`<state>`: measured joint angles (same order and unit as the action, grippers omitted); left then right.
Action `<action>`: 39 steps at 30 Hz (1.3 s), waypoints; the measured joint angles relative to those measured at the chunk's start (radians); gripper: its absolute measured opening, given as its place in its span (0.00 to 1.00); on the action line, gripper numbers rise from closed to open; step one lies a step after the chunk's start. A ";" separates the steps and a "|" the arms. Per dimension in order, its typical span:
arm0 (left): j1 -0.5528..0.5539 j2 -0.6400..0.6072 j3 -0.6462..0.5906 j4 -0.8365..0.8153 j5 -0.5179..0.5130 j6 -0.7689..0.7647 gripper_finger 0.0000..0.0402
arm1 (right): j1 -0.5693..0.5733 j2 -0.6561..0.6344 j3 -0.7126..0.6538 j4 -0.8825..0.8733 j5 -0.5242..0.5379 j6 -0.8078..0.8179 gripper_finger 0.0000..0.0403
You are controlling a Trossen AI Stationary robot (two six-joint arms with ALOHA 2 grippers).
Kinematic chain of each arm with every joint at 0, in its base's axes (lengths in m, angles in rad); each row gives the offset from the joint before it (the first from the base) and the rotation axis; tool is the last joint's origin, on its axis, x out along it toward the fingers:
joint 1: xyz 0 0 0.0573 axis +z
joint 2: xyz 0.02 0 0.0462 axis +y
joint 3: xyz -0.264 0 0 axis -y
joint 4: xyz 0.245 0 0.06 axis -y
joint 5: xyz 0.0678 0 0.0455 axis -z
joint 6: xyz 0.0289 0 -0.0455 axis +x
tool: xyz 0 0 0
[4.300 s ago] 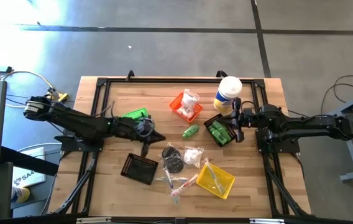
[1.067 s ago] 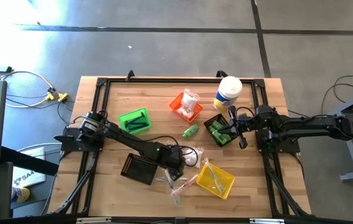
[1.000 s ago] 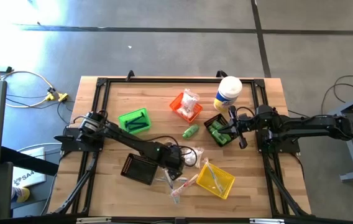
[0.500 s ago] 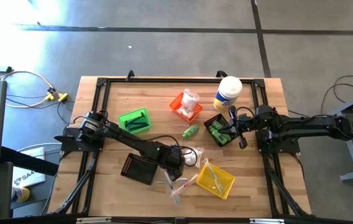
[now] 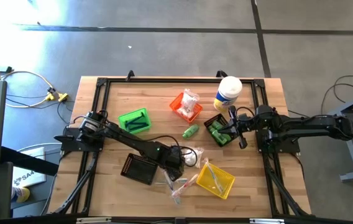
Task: Pick & Place Travel size toiletries
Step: Put the black hairbrush into the bottom black bin
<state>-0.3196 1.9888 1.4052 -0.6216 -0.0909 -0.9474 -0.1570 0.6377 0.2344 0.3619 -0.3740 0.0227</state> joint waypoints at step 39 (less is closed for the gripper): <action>0.000 -0.002 0.167 -0.174 -0.051 0.090 0.00 | 0.000 0.000 0.000 0.000 -0.003 0.000 0.02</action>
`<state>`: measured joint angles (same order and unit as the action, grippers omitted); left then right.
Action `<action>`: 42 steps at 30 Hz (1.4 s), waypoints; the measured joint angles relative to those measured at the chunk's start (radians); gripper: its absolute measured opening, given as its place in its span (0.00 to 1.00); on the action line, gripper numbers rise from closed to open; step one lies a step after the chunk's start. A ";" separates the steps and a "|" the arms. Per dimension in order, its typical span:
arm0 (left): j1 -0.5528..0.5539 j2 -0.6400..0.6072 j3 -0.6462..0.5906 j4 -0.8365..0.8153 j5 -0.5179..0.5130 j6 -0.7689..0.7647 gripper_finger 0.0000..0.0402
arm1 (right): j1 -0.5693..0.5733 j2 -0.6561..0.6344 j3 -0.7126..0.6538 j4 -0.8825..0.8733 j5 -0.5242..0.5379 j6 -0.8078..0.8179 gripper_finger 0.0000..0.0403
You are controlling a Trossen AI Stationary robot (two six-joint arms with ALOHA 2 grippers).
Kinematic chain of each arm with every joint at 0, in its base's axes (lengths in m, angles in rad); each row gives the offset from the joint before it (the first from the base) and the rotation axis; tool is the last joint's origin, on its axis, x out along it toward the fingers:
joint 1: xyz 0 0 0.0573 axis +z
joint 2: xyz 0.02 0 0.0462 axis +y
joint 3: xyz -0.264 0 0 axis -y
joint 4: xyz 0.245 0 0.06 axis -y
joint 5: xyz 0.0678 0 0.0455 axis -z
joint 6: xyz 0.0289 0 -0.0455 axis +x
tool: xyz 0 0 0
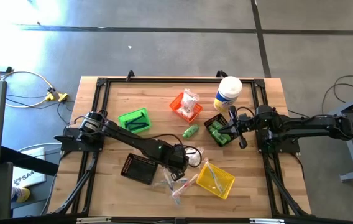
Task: Pick & Place Travel size toiletries
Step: Put the black hairbrush into the bottom black bin
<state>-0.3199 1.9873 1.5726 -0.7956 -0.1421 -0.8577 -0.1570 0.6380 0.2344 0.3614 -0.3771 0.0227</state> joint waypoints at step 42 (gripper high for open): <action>0.000 -0.153 0.000 -0.142 -0.051 -0.015 0.00 | 0.000 0.000 0.000 -0.014 0.000 -0.028 0.02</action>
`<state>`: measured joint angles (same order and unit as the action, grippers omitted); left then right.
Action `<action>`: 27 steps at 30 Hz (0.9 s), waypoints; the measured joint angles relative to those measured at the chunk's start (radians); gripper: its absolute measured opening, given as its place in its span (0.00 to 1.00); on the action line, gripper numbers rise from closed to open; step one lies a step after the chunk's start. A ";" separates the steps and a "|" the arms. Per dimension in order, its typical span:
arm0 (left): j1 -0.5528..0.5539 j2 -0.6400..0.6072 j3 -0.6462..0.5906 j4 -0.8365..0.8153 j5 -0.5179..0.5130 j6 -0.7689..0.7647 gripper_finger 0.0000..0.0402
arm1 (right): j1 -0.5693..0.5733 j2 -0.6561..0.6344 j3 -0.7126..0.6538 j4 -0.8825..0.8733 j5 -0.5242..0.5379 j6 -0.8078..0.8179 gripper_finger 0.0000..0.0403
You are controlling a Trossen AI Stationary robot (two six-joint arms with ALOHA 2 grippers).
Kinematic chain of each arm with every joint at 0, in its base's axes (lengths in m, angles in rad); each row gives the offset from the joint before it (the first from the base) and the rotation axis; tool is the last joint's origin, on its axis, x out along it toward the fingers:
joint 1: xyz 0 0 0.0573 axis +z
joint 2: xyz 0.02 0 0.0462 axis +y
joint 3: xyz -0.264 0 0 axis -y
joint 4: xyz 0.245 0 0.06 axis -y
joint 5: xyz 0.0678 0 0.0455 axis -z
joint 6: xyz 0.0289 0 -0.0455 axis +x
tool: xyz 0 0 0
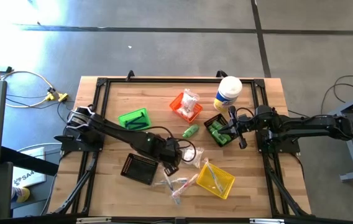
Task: Pick & Place Travel size toiletries
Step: Put the black hairbrush into the bottom black bin
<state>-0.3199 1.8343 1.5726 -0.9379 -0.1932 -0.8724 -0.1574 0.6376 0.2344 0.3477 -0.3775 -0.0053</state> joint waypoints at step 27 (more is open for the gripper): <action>0.005 -0.210 0.001 -0.239 0.137 -0.050 0.00 | 0.000 0.000 0.000 -0.009 0.008 -0.025 0.02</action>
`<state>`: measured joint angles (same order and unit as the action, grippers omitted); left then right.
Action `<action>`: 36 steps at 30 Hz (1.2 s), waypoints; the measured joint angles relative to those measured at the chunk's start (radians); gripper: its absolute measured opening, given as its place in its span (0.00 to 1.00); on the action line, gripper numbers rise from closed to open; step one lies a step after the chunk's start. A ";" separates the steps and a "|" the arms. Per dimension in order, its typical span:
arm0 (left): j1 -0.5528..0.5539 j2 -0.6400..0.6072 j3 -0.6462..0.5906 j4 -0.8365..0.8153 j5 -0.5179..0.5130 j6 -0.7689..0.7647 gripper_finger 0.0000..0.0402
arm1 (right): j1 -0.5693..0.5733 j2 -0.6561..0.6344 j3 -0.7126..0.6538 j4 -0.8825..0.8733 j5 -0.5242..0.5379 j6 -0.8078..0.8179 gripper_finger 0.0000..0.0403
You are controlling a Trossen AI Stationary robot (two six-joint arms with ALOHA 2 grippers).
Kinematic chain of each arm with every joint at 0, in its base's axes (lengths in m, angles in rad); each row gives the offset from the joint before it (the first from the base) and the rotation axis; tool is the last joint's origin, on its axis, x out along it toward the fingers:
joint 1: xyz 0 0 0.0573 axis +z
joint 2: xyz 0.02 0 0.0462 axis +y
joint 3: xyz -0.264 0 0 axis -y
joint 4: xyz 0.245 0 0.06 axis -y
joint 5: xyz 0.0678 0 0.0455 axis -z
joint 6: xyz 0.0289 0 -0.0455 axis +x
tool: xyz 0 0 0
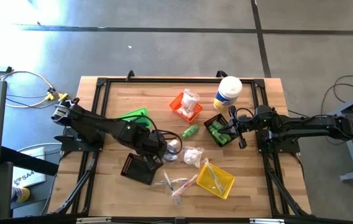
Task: Pick & Place Travel size toiletries
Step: Put the black hairbrush into the bottom black bin
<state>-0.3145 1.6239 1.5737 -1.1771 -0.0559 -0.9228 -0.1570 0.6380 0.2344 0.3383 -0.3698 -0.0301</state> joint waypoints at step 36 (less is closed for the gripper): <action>0.033 0.191 -0.003 0.163 -0.150 0.394 0.57 | 0.000 0.000 0.000 -0.036 0.001 0.001 0.02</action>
<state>-0.2812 1.8149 1.5707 -1.0137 -0.2054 -0.5288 -0.1574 0.6377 0.2347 0.3021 -0.3691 -0.0291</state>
